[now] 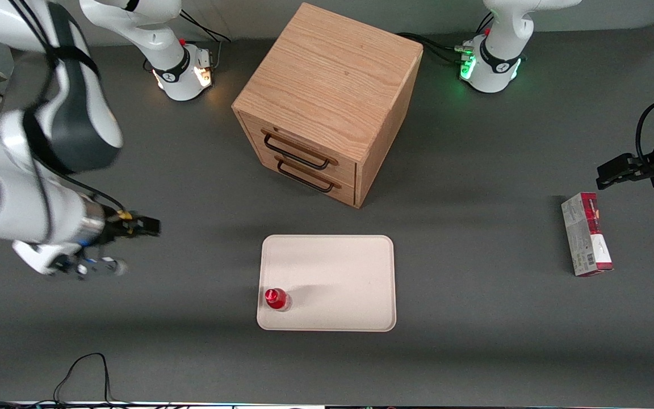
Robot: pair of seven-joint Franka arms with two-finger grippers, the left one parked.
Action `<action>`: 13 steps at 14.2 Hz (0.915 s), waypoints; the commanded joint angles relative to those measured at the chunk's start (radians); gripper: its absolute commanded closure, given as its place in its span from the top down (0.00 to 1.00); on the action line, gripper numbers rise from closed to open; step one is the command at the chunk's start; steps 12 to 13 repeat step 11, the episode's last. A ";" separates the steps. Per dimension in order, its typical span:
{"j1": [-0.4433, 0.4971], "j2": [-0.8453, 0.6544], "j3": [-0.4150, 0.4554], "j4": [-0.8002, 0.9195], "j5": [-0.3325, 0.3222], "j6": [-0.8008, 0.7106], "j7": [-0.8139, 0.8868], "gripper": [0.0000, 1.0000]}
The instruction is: Place coke bottle on tray
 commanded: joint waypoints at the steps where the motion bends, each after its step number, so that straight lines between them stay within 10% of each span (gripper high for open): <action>1: 0.002 -0.206 -0.044 -0.236 0.020 0.056 -0.108 1.00; 13: -0.023 -0.270 -0.074 -0.216 0.063 -0.011 -0.141 1.00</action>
